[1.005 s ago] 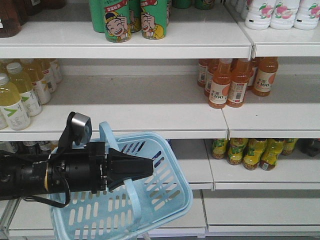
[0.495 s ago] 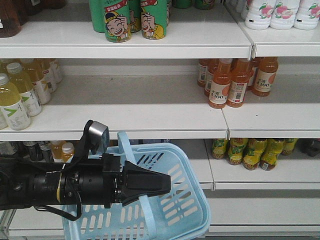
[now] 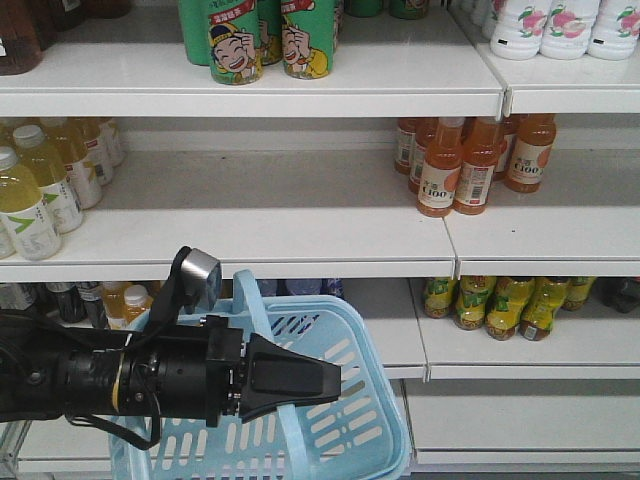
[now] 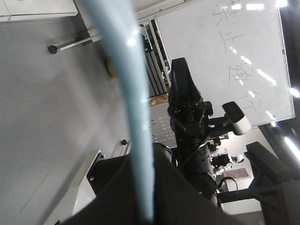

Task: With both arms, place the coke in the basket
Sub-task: 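Hold the basket in the left gripper while turning the base away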

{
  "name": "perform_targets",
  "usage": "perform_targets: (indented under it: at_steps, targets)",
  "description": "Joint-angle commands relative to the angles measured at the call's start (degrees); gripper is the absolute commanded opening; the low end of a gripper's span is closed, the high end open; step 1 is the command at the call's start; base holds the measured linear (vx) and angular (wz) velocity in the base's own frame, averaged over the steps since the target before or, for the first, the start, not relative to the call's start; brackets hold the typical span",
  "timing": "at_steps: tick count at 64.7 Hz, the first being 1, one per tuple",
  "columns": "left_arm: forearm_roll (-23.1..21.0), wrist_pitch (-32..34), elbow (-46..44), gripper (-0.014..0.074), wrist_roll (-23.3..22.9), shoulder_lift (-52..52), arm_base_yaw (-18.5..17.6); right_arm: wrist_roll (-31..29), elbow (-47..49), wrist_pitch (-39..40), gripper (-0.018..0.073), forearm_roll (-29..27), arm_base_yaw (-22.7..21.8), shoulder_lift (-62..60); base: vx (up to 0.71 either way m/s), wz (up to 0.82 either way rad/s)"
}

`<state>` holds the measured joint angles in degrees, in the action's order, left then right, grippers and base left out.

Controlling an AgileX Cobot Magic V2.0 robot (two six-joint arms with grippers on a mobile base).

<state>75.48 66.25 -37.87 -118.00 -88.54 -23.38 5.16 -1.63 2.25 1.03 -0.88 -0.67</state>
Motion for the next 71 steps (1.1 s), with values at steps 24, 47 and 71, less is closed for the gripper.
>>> perform_targets:
  at_steps: [24, 47, 71]
  targets:
    - [-3.3, 12.4, -1.3, -0.0007, 0.8, 2.2, -0.3, -0.3, -1.0, 4.4, -0.0005, 0.4, -0.3, -0.6, -0.01, -0.03]
    - [-3.3, 12.4, -1.3, -0.0007, 0.8, 2.2, -0.3, -0.3, -1.0, 4.4, -0.0005, 0.4, -0.3, -0.6, -0.02, -0.32]
    - [-3.3, 12.4, -1.3, -0.0007, 0.8, 2.2, -0.3, -0.3, -1.0, 4.4, -0.0005, 0.4, -0.3, -0.6, -0.03, -0.54]
